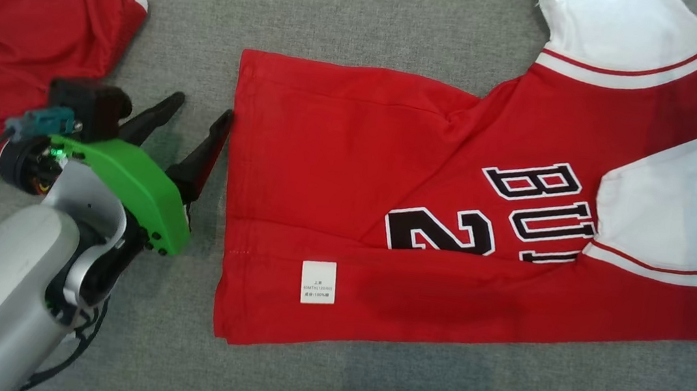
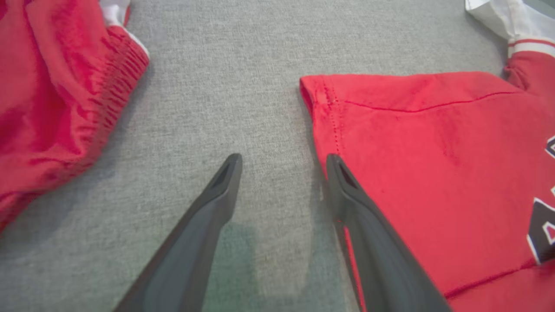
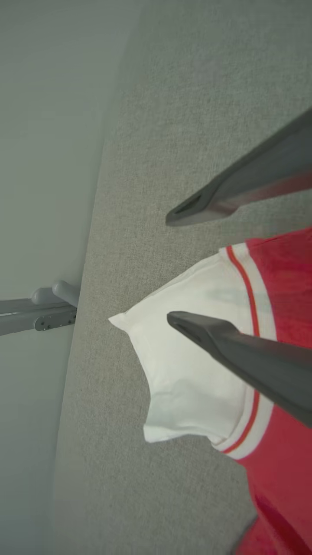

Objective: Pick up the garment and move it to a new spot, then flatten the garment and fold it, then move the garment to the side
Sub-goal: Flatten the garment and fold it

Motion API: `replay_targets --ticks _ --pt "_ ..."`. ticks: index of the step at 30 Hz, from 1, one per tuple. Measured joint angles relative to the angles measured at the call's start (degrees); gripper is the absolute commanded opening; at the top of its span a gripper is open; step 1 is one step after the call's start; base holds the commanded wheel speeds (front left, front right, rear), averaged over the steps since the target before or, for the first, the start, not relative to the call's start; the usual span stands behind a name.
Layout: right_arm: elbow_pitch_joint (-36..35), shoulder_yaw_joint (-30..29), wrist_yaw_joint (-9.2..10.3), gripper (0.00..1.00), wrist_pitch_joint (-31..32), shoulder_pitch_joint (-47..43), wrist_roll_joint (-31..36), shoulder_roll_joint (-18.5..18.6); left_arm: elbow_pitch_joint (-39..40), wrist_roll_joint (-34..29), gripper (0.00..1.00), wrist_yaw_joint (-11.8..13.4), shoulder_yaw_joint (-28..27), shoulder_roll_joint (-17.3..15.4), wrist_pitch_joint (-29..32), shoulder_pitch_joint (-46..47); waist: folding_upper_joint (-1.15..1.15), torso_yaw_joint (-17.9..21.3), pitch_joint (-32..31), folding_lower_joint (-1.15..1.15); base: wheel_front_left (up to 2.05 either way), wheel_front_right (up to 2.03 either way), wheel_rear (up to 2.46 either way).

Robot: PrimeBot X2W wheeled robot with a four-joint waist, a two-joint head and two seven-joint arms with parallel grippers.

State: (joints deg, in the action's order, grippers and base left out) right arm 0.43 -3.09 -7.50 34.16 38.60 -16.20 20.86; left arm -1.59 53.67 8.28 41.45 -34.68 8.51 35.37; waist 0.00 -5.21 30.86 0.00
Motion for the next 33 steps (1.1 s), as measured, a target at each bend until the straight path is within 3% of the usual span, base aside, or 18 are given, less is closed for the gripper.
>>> replay_targets --ticks 5,11,20,27,30,31,33 --pt "8.60 5.27 -0.01 1.00 -1.20 9.45 2.38 -0.62 -4.52 -0.73 1.00 -3.37 1.56 3.71 1.11 6.11 0.00 -1.46 3.13 0.00 0.00 0.00 0.00" --pt "16.19 8.69 -0.01 1.00 -3.21 15.30 3.27 -0.27 -5.72 -0.79 1.00 -6.25 3.11 5.77 1.71 8.70 0.00 -3.70 4.46 0.01 0.00 0.00 0.00" --pt "21.71 10.00 -0.01 1.00 -5.00 18.33 3.93 1.02 -5.05 -0.30 1.00 -7.55 4.23 8.32 2.86 10.57 0.00 -4.77 4.52 0.00 0.00 0.00 0.00" --pt "24.09 11.26 -0.01 1.00 -4.05 19.31 3.96 1.46 -4.82 -0.27 1.00 -7.70 4.90 8.45 4.50 11.83 0.00 -4.35 4.91 0.00 0.00 0.00 0.00" --pt "24.86 11.66 -0.01 1.00 -4.02 19.31 3.69 1.48 -4.87 -0.27 0.50 -7.70 5.04 8.50 4.53 12.01 0.00 -4.17 4.90 0.00 0.00 0.00 0.00" --pt "25.15 11.70 -0.01 0.94 -4.01 19.31 3.64 1.47 -4.90 -0.29 0.45 -7.73 5.09 8.51 4.53 12.08 0.00 -4.13 4.86 0.00 0.00 0.00 0.00" --pt "25.53 11.84 -0.01 0.35 -4.01 19.31 3.61 1.46 -4.98 -0.34 0.25 -7.75 5.12 8.56 4.53 12.31 0.00 -4.06 4.79 0.00 0.00 0.00 0.00"
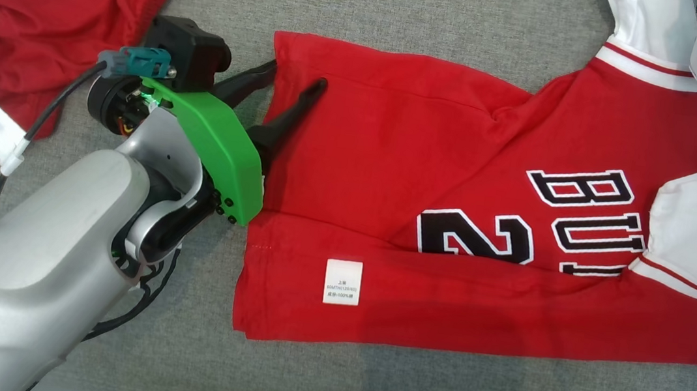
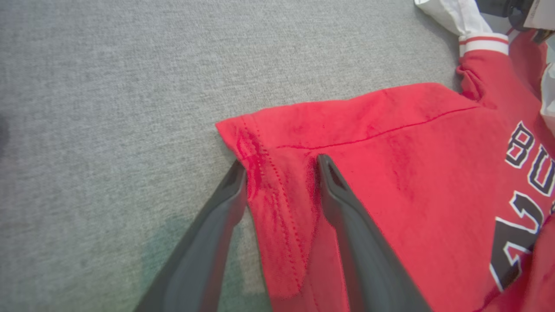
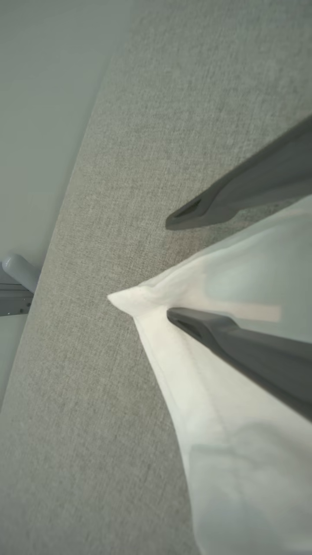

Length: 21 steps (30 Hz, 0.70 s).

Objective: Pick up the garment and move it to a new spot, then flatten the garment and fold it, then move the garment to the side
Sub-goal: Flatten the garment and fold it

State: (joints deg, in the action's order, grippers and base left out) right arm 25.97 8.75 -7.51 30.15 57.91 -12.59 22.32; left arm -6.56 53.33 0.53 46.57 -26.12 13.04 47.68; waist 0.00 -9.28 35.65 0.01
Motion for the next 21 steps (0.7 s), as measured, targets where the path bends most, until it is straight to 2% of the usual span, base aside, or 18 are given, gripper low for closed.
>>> replay_targets --ticks 1,10,21 --pt "0.16 0.07 0.00 0.00 -0.03 0.00 -0.03 -0.02 -0.08 -0.03 0.00 -0.01 0.04 0.02 0.00 0.10 0.00 0.01 -0.03 0.00 0.00 0.00 0.00" --pt "1.43 -1.37 0.00 0.00 -2.93 0.19 -0.38 -0.65 -0.90 0.21 0.00 0.51 -1.52 -0.69 -1.43 0.33 0.00 0.19 -0.72 0.00 0.00 0.00 0.00" --pt "-0.32 -6.64 0.00 0.00 -7.90 -0.32 -1.96 -0.36 -1.25 1.31 0.00 2.01 -3.67 -1.63 -3.54 -0.68 0.00 0.66 -2.52 0.00 0.00 0.00 0.00"
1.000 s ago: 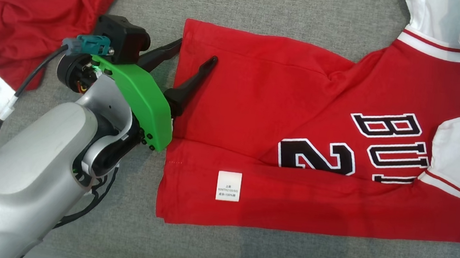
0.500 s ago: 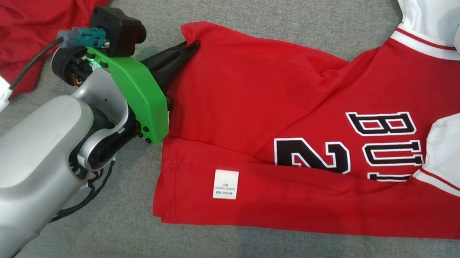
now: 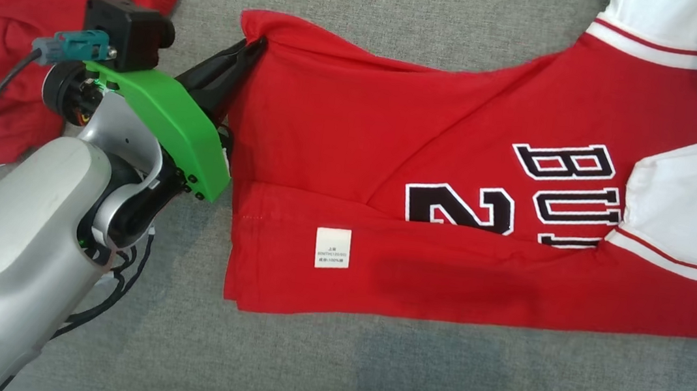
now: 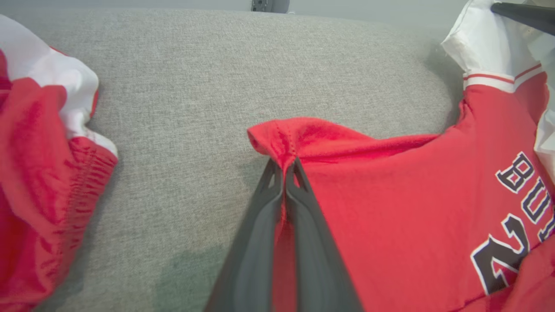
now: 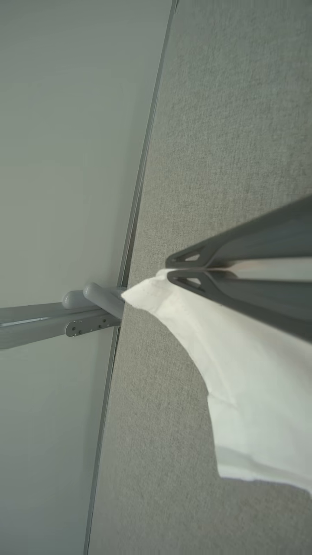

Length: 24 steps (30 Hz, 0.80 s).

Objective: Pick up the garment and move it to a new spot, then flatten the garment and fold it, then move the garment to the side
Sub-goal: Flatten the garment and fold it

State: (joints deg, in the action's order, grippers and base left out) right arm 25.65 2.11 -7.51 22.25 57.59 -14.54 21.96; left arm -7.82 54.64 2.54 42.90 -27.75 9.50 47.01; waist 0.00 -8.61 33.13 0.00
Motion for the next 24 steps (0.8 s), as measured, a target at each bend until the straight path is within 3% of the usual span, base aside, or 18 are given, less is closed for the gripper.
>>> replay_targets --ticks 11,19,24 --pt "-9.15 -1.34 0.00 0.00 -2.72 -7.60 -6.25 0.19 1.36 0.96 0.00 1.34 -0.57 -1.42 -1.58 -3.84 0.00 1.95 -2.55 0.00 0.00 0.00 0.00" --pt "-26.40 -3.79 0.00 0.00 -3.08 -23.83 -13.72 1.05 10.89 1.72 0.00 4.91 -2.56 -6.36 -4.86 -12.47 0.00 3.74 -5.70 0.00 0.00 0.00 0.00" --pt "-37.01 -8.61 0.00 0.00 -2.24 -36.33 -16.08 -0.44 18.55 1.77 0.00 8.27 -2.79 -9.69 -6.19 -19.80 0.00 5.21 -8.02 0.00 0.00 0.00 0.00"
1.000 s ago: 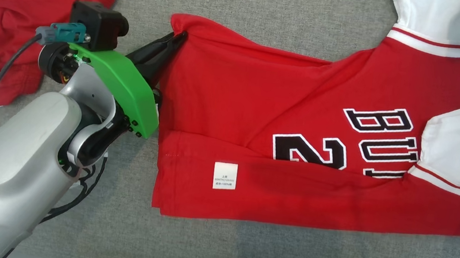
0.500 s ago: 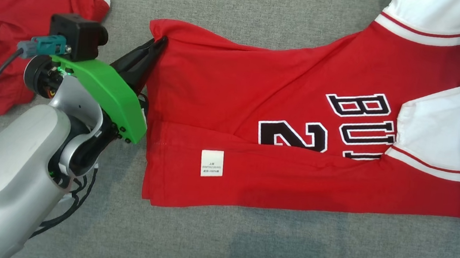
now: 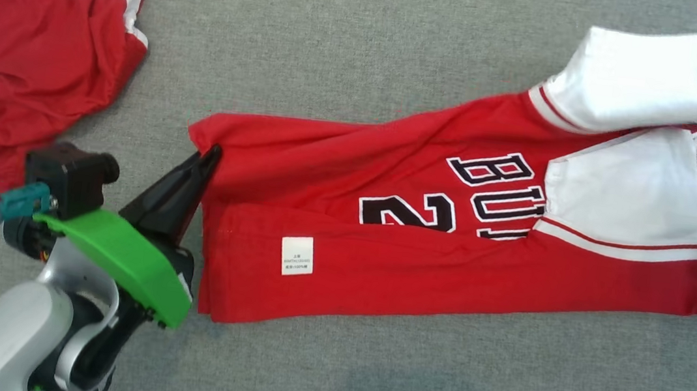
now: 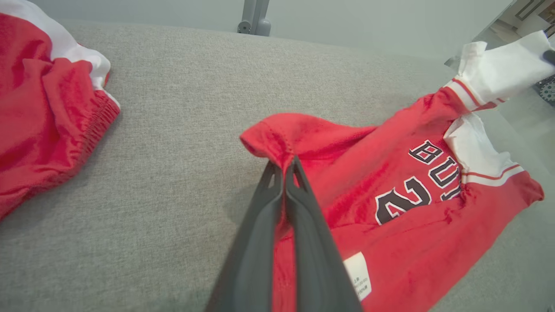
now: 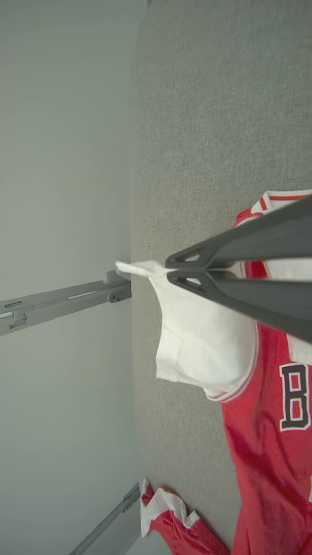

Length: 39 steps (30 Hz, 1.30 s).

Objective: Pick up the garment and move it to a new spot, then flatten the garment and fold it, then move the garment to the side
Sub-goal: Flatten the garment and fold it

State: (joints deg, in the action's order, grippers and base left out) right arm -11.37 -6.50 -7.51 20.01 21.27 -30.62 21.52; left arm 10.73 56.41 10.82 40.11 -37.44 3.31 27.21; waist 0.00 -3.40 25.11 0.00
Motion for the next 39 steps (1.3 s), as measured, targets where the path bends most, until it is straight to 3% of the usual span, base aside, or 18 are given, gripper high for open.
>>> replay_targets --ticks 5,10,18,29,30,32,33,34,39 --pt "-5.70 -2.42 0.02 0.00 -0.45 -10.40 -2.87 -2.27 4.45 1.38 0.00 3.04 -0.53 -0.97 -2.41 -6.99 0.00 1.66 -2.07 0.00 0.00 0.00 0.00" --pt "-1.26 0.48 0.02 0.00 -2.98 -16.42 -3.14 -3.18 3.71 4.13 0.00 4.28 -0.89 -0.26 -4.57 -12.71 0.00 3.45 -3.25 0.00 0.00 0.00 0.00" --pt "12.45 7.16 0.02 0.00 -10.28 -14.36 -2.14 -1.30 -2.47 7.21 0.00 2.46 0.23 2.76 -5.15 -14.95 0.00 4.08 -4.80 0.00 0.00 0.00 0.00" --pt "12.17 10.06 0.02 0.00 -12.55 -17.47 -5.58 4.81 -4.20 8.88 0.00 1.18 -0.43 3.68 -6.06 -15.59 0.00 3.22 -6.74 0.00 0.00 0.00 0.00" --pt "12.84 11.00 0.02 0.05 -12.36 -17.75 -5.58 5.43 -4.64 8.71 0.08 0.69 0.07 3.56 -6.03 -15.80 0.00 3.31 -6.79 0.00 0.00 0.00 0.00" --pt "14.47 12.45 0.02 0.53 -12.82 -17.81 -4.70 6.47 -5.68 8.46 0.43 -0.24 1.10 3.78 -5.95 -16.16 0.00 3.53 -6.89 0.00 0.00 0.00 0.00" --pt "15.46 12.79 0.01 0.90 -13.27 -17.73 -3.78 6.93 -6.27 7.90 1.00 -0.54 1.57 3.89 -6.15 -16.20 0.00 3.60 -7.02 0.00 0.00 0.00 0.00" --pt "16.37 13.03 0.01 1.00 -13.68 -17.62 -3.25 7.22 -6.95 6.72 1.00 -0.88 2.29 3.89 -6.57 -16.17 0.00 3.65 -7.18 0.00 0.00 0.00 0.00" --pt "18.57 10.89 0.01 1.00 -16.74 -17.59 0.09 7.35 -12.27 2.55 1.00 0.48 3.32 5.71 -11.70 -16.54 0.00 3.47 -8.71 0.00 0.00 0.00 0.00"
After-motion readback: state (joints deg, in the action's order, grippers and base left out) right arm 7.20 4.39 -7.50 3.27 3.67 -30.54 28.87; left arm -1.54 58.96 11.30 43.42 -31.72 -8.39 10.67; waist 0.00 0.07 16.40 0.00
